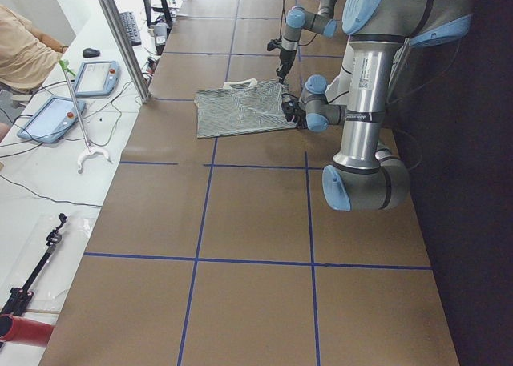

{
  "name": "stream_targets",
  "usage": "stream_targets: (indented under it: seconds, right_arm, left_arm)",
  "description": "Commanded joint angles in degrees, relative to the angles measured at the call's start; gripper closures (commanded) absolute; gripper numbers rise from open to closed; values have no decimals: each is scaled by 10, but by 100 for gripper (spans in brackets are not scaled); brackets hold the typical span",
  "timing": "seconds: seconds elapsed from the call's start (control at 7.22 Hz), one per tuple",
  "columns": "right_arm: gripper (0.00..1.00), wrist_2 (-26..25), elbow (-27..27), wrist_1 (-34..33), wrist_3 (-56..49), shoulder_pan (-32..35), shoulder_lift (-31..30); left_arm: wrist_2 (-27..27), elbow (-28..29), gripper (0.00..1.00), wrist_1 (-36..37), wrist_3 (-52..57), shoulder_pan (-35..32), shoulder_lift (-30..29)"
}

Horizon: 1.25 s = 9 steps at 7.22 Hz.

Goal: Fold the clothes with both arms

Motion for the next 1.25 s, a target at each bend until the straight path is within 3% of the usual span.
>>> stream_targets:
  seconds: [0.0, 0.28, 0.55, 0.83, 1.11]
  right_arm:
    - [100, 0, 5, 0, 1, 0, -2]
    - [100, 0, 5, 0, 1, 0, -3]
    - [100, 0, 4, 0, 1, 0, -2]
    - [100, -1, 4, 1, 1, 0, -3]
    - [100, -6, 27, 0, 6, -1, -27]
  left_arm:
    - [-1, -5, 50, 39, 0, 1, -10]
    - [-1, -1, 69, 39, 0, 2, -14]
    - [-2, -4, 100, 41, 0, 2, -21]
    - [-3, -10, 100, 40, 5, 1, -22]
    - [-3, -61, 100, 57, 5, -5, -19]
